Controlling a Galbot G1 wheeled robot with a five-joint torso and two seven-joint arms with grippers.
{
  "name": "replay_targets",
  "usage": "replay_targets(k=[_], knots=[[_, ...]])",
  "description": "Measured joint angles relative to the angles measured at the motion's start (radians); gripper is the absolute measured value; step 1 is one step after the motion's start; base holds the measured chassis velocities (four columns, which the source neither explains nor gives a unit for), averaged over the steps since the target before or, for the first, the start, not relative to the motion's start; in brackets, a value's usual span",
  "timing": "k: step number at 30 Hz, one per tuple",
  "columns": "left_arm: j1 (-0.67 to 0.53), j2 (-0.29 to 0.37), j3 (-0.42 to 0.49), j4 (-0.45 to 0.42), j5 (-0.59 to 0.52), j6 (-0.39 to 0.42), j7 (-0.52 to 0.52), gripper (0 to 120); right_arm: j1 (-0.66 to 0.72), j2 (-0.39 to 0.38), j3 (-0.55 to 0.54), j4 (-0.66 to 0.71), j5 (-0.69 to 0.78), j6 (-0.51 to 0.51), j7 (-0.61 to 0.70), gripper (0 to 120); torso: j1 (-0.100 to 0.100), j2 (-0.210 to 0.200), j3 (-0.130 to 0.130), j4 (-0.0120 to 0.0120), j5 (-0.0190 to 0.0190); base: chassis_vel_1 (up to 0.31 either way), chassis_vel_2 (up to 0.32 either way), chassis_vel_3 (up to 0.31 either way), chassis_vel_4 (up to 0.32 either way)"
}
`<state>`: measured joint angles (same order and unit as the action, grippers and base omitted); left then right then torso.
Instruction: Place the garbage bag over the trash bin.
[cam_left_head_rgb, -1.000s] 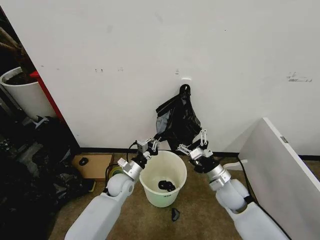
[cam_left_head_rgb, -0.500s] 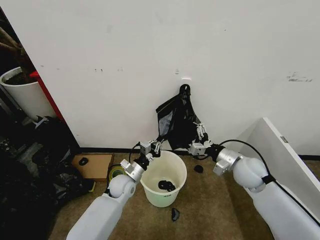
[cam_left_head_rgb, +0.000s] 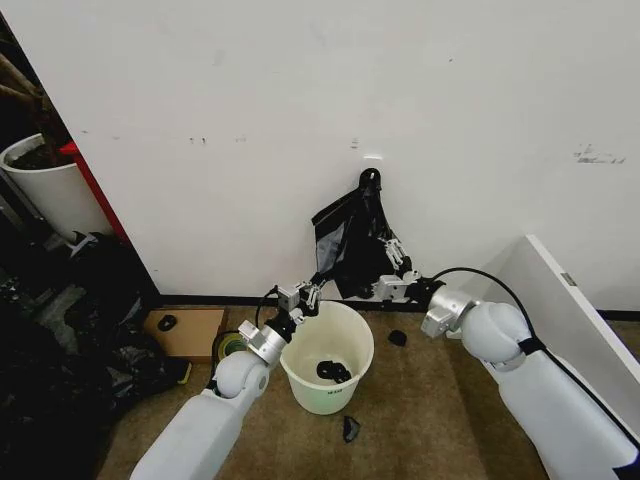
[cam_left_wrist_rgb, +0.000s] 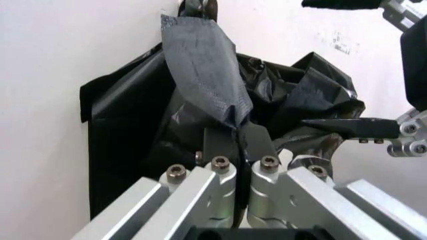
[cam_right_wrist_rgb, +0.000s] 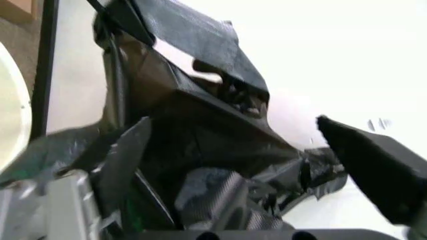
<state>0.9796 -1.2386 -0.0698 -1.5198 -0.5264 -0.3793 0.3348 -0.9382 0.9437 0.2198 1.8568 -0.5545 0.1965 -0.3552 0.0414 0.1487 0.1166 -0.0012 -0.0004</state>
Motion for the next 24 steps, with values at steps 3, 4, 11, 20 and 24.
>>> replay_targets(k=[3,4,11,20,24], knots=[[0.003,-0.001,0.0,0.0,0.004,0.0,-0.001,0,-0.002,-0.001,0.015,-0.008,-0.023,-0.016,-0.006,97,0.0,0.0,0.0,0.0,0.0001,0.0,0.0,0.0,0.0],[0.003,-0.001,0.0,0.0,0.004,0.0,-0.001,0,-0.002,-0.001,0.015,-0.008,-0.023,-0.016,-0.006,97,0.0,0.0,0.0,0.0,0.0001,0.0,0.0,0.0,0.0],[0.016,0.003,-0.002,-0.011,0.008,0.0,-0.006,0,-0.012,0.003,0.052,-0.019,-0.078,-0.052,-0.045,79,0.0,0.0,0.0,0.0,0.0001,0.0,0.0,0.0,0.0],[0.031,0.011,-0.009,-0.018,0.01,-0.001,-0.007,0,-0.018,0.016,0.053,-0.019,-0.102,-0.047,-0.044,47,0.0,0.0,0.0,0.0,0.0001,0.0,0.0,0.0,0.0],[0.038,0.015,-0.01,-0.02,0.015,-0.003,-0.007,0,-0.038,0.028,0.044,-0.012,-0.08,-0.038,0.02,26,0.0,0.0,0.0,0.0,-0.0001,0.0,0.0,0.0,0.0]])
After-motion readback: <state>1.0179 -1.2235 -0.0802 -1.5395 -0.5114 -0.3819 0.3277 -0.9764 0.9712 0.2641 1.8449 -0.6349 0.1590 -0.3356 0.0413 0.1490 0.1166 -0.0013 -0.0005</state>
